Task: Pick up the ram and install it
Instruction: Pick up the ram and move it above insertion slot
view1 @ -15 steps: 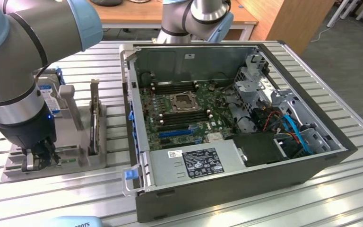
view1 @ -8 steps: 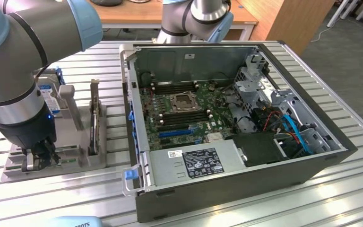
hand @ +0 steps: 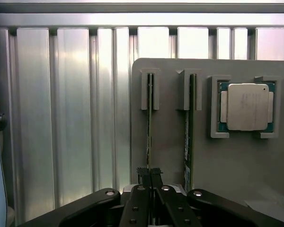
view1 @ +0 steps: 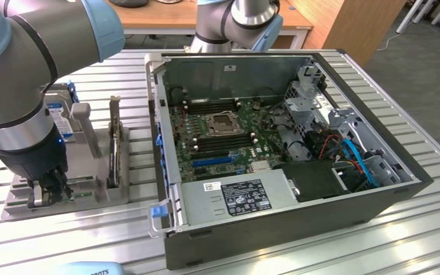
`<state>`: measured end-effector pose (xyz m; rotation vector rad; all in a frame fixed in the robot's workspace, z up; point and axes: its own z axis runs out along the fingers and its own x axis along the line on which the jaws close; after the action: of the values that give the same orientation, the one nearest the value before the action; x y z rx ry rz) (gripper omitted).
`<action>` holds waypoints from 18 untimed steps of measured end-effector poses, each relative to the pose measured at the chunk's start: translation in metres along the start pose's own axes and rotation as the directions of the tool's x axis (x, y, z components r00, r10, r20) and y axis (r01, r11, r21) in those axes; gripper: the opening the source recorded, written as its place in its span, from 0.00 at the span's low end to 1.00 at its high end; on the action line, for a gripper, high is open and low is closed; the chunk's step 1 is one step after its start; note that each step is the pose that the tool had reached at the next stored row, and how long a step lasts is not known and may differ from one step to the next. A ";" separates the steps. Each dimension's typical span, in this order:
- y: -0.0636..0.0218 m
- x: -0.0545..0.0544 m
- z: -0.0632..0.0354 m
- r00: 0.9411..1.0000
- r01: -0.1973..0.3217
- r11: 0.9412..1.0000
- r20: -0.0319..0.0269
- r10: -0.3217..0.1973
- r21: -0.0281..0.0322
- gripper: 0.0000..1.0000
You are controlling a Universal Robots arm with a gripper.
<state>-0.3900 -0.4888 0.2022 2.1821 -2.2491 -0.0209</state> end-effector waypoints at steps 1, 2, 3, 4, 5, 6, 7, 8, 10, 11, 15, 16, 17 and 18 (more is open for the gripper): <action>0.0000 0.000 0.0000 1.000 0.001 1.000 0.000 -0.001 0.000 0.12; 0.0000 0.000 0.0000 1.000 0.001 1.000 0.000 -0.001 0.000 0.12; 0.0000 0.000 0.0000 1.000 0.001 1.000 0.000 -0.001 0.000 0.12; 0.0000 0.000 0.0000 1.000 0.001 1.000 0.000 -0.001 0.000 0.12; 0.0000 0.000 0.0000 1.000 0.001 1.000 0.000 -0.001 0.000 0.12; 0.0000 0.000 0.0000 1.000 0.001 1.000 0.000 -0.001 0.000 0.12; 0.0000 0.000 0.0000 1.000 0.001 1.000 0.000 -0.001 0.000 0.12; 0.0000 0.000 0.0000 1.000 0.001 1.000 0.000 -0.001 0.000 0.12; 0.0000 0.000 0.0000 1.000 0.001 1.000 0.000 -0.001 0.000 0.12; 0.0000 0.000 0.0000 1.000 0.001 1.000 0.000 -0.001 0.000 0.12; 0.0000 0.000 -0.0021 1.000 0.001 1.000 0.000 -0.001 0.000 0.12; 0.0001 0.000 -0.0031 1.000 0.001 1.000 0.000 -0.001 0.000 0.12; 0.0000 0.000 -0.0044 1.000 0.001 1.000 0.000 -0.001 0.000 0.12; 0.0001 0.000 -0.0057 1.000 0.001 1.000 0.000 -0.001 0.000 0.12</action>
<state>-0.3899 -0.4888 0.2079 2.1828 -2.2484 -0.0209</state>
